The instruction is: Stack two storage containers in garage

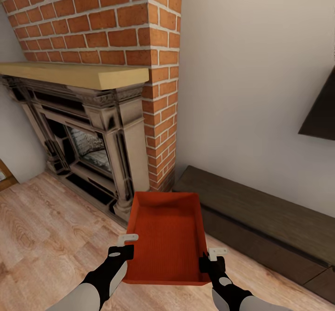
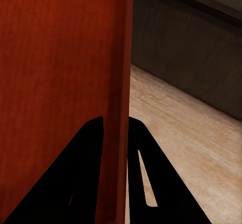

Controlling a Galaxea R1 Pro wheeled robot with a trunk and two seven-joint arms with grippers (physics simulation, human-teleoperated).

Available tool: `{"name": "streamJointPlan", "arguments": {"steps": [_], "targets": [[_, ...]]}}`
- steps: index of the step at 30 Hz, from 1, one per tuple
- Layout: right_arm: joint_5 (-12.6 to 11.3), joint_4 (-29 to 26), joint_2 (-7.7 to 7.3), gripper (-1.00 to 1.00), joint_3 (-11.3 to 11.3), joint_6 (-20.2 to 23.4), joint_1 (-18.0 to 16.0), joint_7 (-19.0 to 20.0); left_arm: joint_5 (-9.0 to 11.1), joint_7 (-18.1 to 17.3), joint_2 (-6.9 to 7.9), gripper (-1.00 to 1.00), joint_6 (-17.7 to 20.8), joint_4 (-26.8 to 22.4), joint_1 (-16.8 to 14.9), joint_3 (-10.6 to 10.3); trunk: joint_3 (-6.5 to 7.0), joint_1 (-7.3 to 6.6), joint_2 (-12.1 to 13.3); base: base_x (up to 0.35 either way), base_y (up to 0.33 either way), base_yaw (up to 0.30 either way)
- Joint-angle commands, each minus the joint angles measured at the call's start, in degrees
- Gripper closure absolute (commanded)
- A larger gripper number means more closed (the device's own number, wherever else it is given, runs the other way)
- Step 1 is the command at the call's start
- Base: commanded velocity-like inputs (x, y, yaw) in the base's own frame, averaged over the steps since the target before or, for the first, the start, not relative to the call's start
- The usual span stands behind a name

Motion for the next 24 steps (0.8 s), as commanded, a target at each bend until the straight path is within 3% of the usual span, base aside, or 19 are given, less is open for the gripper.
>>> {"name": "streamJointPlan", "arguments": {"steps": [1, 24], "targets": [[-0.7, 0.0, 0.03, 1.00, -1.3, -0.4, -0.1, -0.5, -0.1, 0.8, 0.00, 1.00, 0.4, -0.1, 0.0, 0.0, 0.04, 0.00, 0.0, 0.000, 0.000, 0.000], [-0.7, 0.0, 0.03, 1.00, -1.3, -0.4, -0.1, -0.5, -0.1, 0.8, 0.01, 1.00, 0.4, -0.1, 0.0, 0.0, 2.16, 0.00, 0.0, 0.000, 0.000, 0.000]]}}
